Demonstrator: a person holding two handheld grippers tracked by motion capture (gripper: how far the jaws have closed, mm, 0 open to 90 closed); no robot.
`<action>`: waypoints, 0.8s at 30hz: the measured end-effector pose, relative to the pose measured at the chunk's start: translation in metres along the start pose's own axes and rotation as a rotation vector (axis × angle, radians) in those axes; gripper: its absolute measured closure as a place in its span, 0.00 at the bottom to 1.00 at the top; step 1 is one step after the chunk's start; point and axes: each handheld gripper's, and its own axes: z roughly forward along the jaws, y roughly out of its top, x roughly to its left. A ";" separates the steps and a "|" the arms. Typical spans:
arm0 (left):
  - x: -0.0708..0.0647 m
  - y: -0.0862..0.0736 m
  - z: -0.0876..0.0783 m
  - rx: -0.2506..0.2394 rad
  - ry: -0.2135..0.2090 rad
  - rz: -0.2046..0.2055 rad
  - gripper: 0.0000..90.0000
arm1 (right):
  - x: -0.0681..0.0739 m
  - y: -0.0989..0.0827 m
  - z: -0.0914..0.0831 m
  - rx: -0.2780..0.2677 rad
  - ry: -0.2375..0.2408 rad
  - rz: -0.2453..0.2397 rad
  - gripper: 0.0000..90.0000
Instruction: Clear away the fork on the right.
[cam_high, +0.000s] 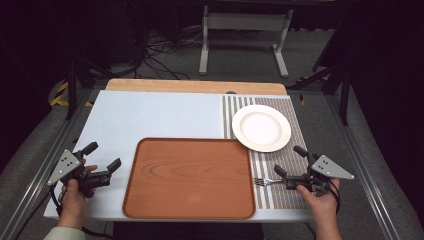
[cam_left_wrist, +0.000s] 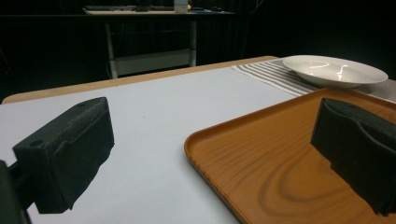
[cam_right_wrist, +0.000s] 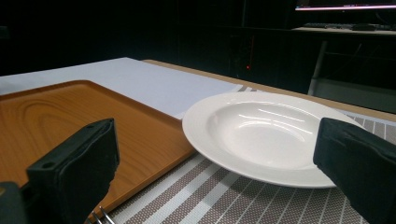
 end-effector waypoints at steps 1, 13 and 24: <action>0.000 0.000 0.000 0.000 -0.001 -0.001 0.00 | -0.001 0.001 0.001 0.007 -0.004 0.013 0.01; 0.000 -0.001 0.001 0.007 -0.004 -0.003 0.00 | -0.006 0.018 0.008 0.130 0.037 -0.001 0.02; 0.000 -0.001 0.001 0.010 -0.011 -0.004 0.00 | -0.006 0.040 0.010 0.280 0.099 -0.087 0.05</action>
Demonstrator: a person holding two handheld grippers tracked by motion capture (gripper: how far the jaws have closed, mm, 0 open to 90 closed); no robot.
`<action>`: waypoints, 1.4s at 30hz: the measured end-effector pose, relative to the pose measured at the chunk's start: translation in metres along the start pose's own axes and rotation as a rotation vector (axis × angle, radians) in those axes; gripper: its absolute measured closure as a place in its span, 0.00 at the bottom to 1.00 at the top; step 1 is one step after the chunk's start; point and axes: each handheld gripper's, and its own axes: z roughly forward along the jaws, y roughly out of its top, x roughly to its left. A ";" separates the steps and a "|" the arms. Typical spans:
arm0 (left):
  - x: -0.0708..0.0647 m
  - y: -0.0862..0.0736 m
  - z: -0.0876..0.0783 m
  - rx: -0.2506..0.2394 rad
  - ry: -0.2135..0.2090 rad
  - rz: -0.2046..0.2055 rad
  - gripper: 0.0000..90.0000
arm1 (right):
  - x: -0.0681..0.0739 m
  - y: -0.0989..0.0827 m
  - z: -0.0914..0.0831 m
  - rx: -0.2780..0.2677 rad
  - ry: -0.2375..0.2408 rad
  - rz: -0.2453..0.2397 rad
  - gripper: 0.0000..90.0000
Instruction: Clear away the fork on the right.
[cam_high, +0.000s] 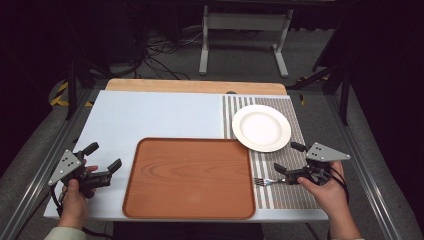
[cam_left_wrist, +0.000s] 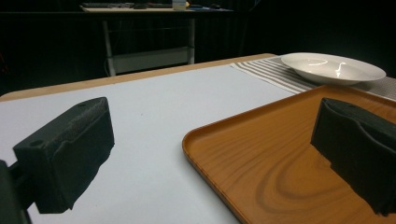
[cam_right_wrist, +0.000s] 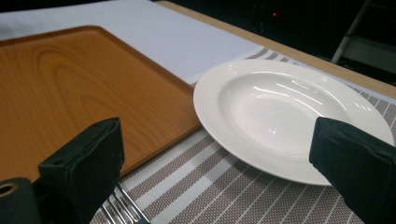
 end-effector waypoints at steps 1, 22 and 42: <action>0.000 0.000 0.000 0.000 0.000 0.001 0.00 | -0.001 0.002 0.000 0.018 0.007 -0.011 0.05; 0.000 0.000 0.000 0.003 -0.007 0.000 0.00 | -0.003 0.031 0.012 0.276 0.093 -0.171 0.08; 0.002 -0.001 0.000 0.005 -0.006 -0.004 0.00 | -0.001 0.035 0.025 0.608 0.236 -0.362 0.22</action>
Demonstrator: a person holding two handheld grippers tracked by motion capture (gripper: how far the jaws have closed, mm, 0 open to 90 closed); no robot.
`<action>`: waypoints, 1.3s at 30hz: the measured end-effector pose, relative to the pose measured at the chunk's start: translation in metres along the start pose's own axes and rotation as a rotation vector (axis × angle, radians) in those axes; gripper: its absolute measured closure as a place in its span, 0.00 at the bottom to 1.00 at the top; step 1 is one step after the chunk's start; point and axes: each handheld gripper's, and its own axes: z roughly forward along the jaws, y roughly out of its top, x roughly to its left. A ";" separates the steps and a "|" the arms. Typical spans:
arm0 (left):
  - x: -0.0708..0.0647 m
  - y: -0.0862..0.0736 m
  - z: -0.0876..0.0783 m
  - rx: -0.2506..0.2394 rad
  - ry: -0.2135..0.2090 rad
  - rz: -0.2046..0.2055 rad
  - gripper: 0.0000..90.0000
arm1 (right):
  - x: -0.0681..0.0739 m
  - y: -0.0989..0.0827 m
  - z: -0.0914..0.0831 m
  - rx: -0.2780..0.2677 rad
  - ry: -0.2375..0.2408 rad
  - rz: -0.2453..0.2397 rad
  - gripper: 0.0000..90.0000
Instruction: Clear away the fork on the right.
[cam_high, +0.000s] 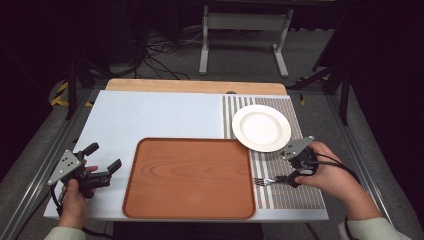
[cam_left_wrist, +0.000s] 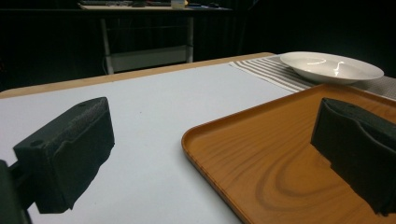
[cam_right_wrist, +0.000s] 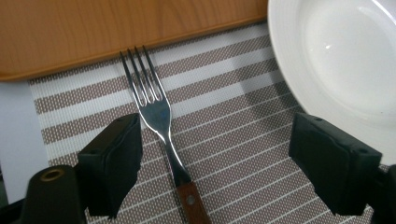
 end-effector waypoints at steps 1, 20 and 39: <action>0.000 0.000 0.000 -0.001 0.000 0.000 0.00 | 0.000 0.000 0.001 0.013 0.006 -0.003 0.21; 0.001 -0.001 0.000 0.001 -0.001 -0.003 0.00 | -0.006 -0.004 0.011 0.136 0.088 -0.059 0.35; 0.000 0.000 0.000 0.001 -0.005 0.001 0.00 | -0.002 -0.001 0.032 0.354 0.207 -0.195 0.66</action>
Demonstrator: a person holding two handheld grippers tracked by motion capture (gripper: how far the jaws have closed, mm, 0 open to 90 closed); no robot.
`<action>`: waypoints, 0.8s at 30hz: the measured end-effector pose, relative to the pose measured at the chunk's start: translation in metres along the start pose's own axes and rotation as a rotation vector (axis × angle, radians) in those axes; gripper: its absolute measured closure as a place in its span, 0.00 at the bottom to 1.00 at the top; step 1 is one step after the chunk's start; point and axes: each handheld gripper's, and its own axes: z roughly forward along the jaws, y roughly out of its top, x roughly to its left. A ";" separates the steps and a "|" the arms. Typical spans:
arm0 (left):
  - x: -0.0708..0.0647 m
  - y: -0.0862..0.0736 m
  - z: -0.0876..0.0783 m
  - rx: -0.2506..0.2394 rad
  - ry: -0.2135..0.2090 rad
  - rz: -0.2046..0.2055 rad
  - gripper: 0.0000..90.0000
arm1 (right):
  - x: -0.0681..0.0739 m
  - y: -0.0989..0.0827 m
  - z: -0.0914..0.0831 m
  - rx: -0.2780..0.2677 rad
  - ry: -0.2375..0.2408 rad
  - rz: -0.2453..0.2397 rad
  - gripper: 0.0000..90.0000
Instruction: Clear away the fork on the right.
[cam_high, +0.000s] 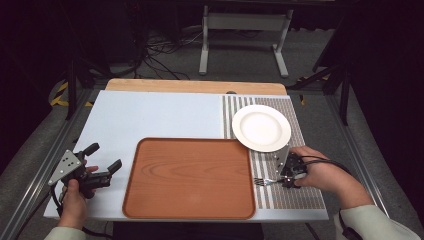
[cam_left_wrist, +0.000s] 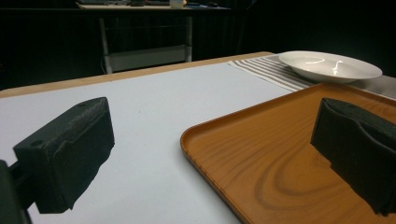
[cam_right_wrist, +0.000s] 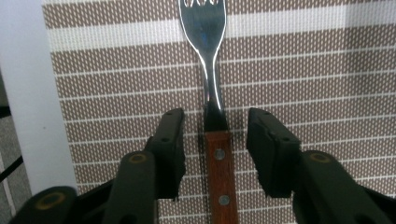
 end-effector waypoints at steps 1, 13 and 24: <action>0.000 0.000 0.000 0.000 -0.002 0.001 0.00 | -0.001 0.000 0.000 0.015 0.000 -0.009 0.70; -0.001 0.000 0.000 0.001 -0.008 0.005 0.00 | -0.002 0.000 0.004 0.059 0.025 -0.056 0.86; 0.000 0.000 0.000 -0.002 -0.005 0.002 0.00 | -0.001 0.000 0.004 0.052 0.018 -0.069 0.87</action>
